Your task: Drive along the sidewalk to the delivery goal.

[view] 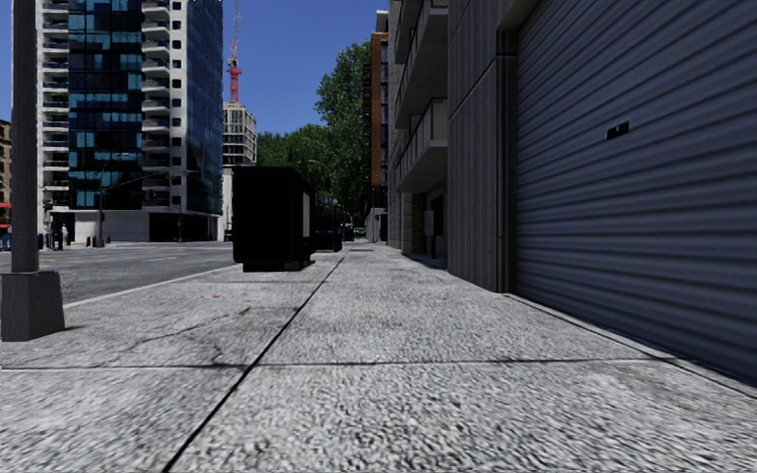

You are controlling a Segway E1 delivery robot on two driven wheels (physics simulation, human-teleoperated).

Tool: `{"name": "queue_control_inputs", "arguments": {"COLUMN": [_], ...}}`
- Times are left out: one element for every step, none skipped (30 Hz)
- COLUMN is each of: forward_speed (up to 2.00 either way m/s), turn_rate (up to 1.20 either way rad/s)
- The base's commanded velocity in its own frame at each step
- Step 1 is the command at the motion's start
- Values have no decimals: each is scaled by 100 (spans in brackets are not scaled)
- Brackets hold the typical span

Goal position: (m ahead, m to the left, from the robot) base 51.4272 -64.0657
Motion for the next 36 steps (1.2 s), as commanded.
{"name": "queue_control_inputs", "arguments": {"forward_speed": [200,200,200,200,200,200,200,200,200,200,200,200,200,200,200,200,200,200,200,200,200,200,200,200,200,200,200,200,200,200,200,200,200,200,200,200], "turn_rate": [0,0,0,0,0,0,0,0,0,0,0,0,0,0,0,0,0,0,0,0,0,0,0,0,0,0,0,0,3,3,58,68,68,57,12,1]}}
